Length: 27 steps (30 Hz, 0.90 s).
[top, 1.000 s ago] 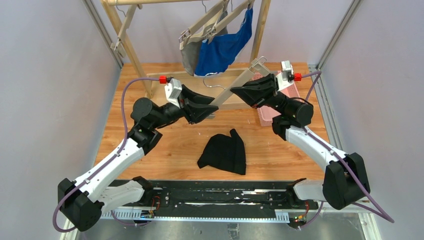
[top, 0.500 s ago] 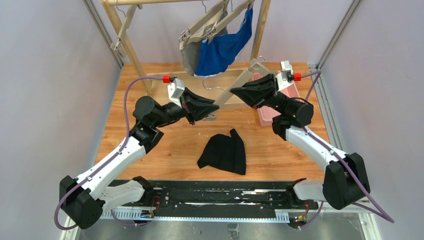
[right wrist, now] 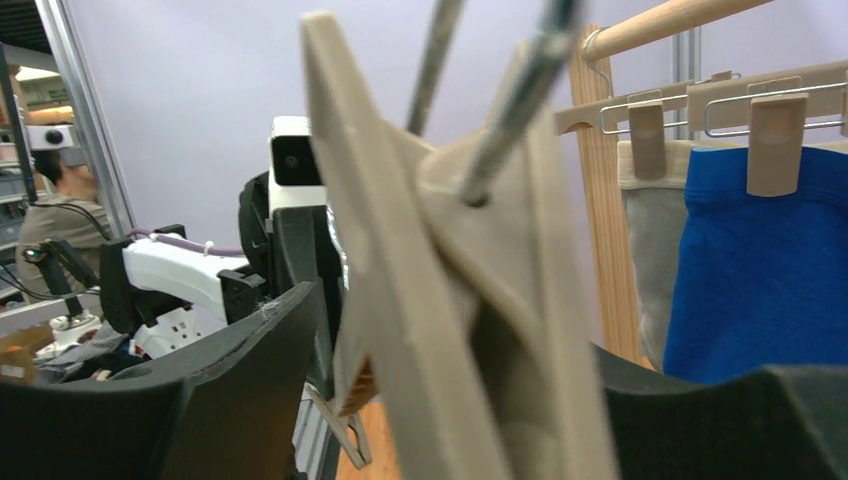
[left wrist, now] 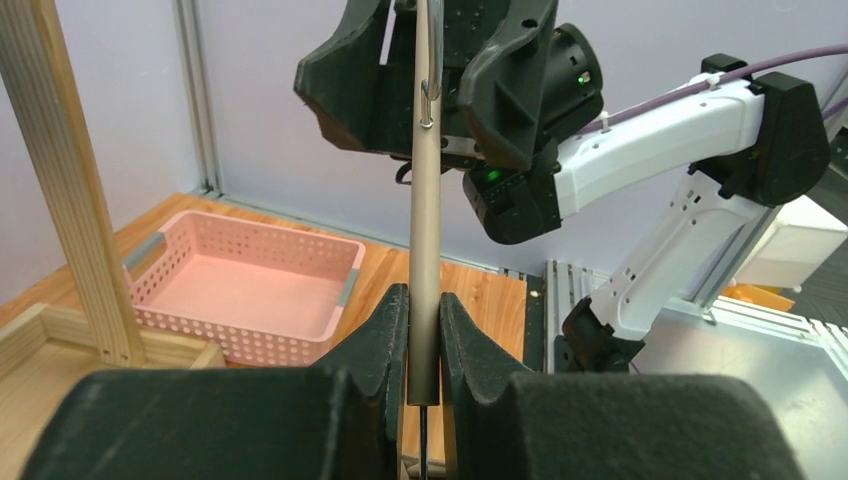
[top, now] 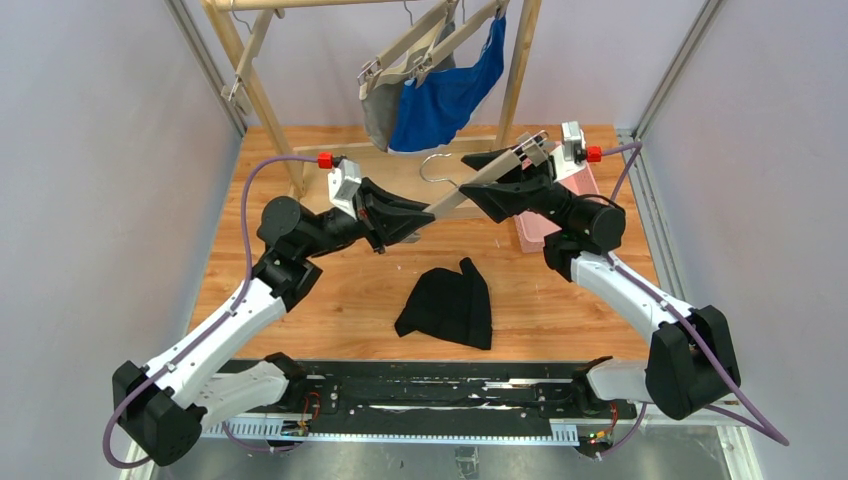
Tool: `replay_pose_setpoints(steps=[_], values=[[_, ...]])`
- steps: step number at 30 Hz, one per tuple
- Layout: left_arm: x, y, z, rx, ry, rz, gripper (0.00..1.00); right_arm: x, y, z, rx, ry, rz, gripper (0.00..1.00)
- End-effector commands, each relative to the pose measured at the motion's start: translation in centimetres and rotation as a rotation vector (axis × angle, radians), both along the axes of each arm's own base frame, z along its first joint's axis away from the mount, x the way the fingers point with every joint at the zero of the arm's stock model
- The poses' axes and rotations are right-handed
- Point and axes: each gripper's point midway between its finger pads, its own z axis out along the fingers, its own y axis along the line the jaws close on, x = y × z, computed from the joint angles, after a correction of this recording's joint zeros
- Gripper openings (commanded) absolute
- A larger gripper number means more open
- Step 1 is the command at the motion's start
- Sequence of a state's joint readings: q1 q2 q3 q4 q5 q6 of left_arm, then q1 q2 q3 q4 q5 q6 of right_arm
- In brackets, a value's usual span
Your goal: Remove the underwear clipped to the hanger
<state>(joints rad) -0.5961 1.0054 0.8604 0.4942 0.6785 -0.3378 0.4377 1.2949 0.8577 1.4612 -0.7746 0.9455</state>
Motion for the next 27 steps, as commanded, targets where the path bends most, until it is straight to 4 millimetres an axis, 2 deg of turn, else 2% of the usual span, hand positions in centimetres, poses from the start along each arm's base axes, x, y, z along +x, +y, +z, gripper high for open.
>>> replay_pose_setpoints(steps=[1,8,12,14,16,19,21,22,24,25,26,27], values=[[-1.5,0.8,2.6,-0.055,-0.06,-0.007,0.0,-0.7,0.0,0.4,0.011,-0.02,-0.007,0.67],[-1.3,2.1,3.2,-0.033,-0.072,0.082,0.0,0.4,0.6,-1.8,-0.053,0.035,-0.018,0.69],[-1.2,2.1,2.8,-0.003,-0.063,0.086,0.0,0.5,0.7,-1.9,-0.064,0.043,-0.022,0.66],[-1.0,1.9,2.4,0.005,-0.048,0.079,0.0,0.1,0.7,-1.5,-0.069,0.021,-0.01,0.54],[-0.9,1.6,2.0,0.014,-0.036,0.068,0.0,-0.3,0.8,-0.9,-0.079,-0.002,0.006,0.32],[-0.6,1.4,1.6,0.018,-0.012,0.066,0.0,-0.6,1.0,-0.7,-0.095,-0.007,0.016,0.17],[-0.5,1.2,1.5,0.019,-0.002,0.06,0.0,-0.8,1.0,-0.7,-0.097,-0.014,0.017,0.03],[-0.4,1.2,1.5,0.019,0.006,0.058,0.0,-0.8,1.0,-0.7,-0.096,-0.014,0.016,0.01],[-0.5,1.0,1.4,0.024,0.012,0.044,0.0,-0.9,1.0,-0.7,-0.097,-0.015,0.019,0.01],[-0.4,0.9,1.3,0.025,0.015,0.044,0.0,-0.9,1.0,-0.8,-0.097,-0.012,0.019,0.04],[-0.5,0.9,1.4,0.024,0.011,0.042,0.0,-0.9,1.0,-1.0,-0.097,-0.009,0.018,0.17],[-0.5,1.0,1.5,0.023,0.006,0.043,0.0,-0.9,1.0,-1.1,-0.093,-0.011,0.016,0.34]])
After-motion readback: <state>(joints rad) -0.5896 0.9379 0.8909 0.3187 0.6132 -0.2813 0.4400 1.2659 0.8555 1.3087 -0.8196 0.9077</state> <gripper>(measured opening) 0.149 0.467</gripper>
